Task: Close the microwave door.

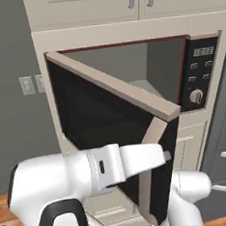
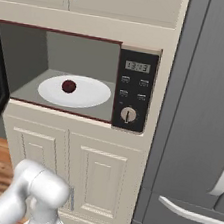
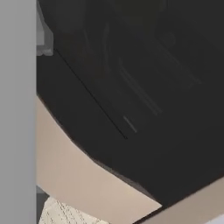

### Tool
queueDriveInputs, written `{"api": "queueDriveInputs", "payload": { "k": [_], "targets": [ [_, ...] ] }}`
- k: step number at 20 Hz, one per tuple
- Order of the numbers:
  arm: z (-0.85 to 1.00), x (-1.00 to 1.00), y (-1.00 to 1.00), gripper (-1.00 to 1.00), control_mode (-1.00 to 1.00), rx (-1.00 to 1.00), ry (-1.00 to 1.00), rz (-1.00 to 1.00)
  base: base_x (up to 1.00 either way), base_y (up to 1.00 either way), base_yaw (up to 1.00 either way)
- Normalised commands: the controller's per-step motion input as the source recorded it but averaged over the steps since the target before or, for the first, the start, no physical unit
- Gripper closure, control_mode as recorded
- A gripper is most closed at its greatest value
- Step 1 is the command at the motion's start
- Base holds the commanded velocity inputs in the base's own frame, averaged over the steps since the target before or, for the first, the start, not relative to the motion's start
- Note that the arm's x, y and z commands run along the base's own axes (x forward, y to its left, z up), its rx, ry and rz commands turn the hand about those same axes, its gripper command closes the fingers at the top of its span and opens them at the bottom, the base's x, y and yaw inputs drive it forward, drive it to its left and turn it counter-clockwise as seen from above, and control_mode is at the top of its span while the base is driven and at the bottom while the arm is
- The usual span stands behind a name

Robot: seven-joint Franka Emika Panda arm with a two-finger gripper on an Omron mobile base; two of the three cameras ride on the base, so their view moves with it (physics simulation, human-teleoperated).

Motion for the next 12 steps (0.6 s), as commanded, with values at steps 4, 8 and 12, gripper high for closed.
{"api": "queueDriveInputs", "payload": {
  "k": [4,8,12],
  "targets": [
    [-0.08,0.59,-0.58,-1.00,-1.00,0.01,0.27,-0.12,0.00,0.00,0.00],
    [-0.11,0.63,-0.58,-1.00,-1.00,0.01,0.28,-0.12,0.00,0.00,0.00],
    [-0.11,0.71,-0.58,-1.00,-1.00,0.01,0.27,-0.12,0.00,0.00,0.00]
  ]
}}
